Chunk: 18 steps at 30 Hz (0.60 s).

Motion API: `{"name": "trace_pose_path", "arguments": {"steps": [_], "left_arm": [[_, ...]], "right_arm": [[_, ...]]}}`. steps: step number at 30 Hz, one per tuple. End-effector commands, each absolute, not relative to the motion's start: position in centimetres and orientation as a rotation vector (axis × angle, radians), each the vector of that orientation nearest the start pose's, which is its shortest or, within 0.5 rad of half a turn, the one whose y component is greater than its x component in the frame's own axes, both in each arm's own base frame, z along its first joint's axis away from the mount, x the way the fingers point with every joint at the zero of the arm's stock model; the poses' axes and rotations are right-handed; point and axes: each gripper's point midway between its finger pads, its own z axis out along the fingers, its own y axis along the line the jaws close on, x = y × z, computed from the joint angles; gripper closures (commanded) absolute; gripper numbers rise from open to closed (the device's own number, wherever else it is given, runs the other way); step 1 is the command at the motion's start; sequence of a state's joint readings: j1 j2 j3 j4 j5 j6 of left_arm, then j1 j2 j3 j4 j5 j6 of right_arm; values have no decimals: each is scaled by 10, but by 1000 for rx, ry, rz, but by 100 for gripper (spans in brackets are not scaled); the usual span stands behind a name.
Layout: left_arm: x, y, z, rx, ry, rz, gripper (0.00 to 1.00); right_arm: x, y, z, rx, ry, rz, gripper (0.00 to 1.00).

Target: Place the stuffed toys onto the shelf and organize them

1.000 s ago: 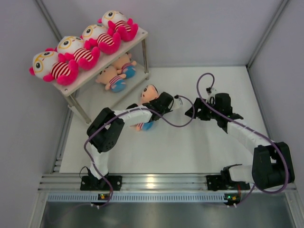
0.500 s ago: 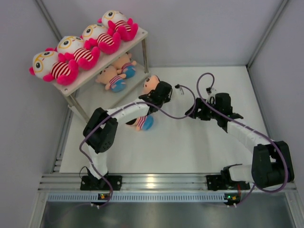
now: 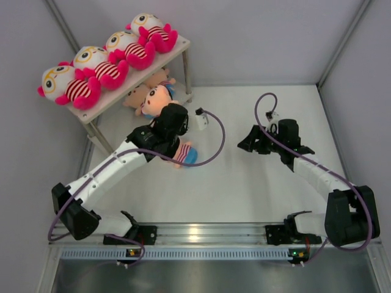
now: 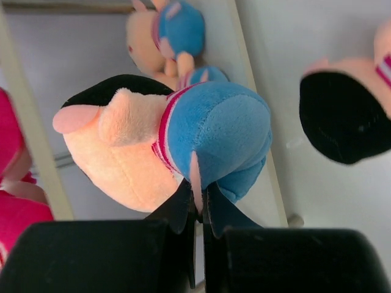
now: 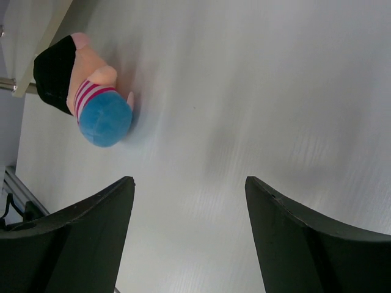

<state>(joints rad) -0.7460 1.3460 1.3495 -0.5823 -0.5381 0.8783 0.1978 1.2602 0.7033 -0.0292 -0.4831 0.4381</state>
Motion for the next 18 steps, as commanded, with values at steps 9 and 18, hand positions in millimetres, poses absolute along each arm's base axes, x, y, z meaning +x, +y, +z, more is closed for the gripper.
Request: {"name": "trace_pose_path", "arguments": {"steps": [9, 18], "left_arm": [[354, -67, 207, 1486, 2103, 917, 100], [378, -14, 173, 1486, 2284, 915, 100]], "right_arm": [[324, 160, 173, -65, 2072, 886, 26], [326, 160, 170, -62, 2076, 880, 26]]}}
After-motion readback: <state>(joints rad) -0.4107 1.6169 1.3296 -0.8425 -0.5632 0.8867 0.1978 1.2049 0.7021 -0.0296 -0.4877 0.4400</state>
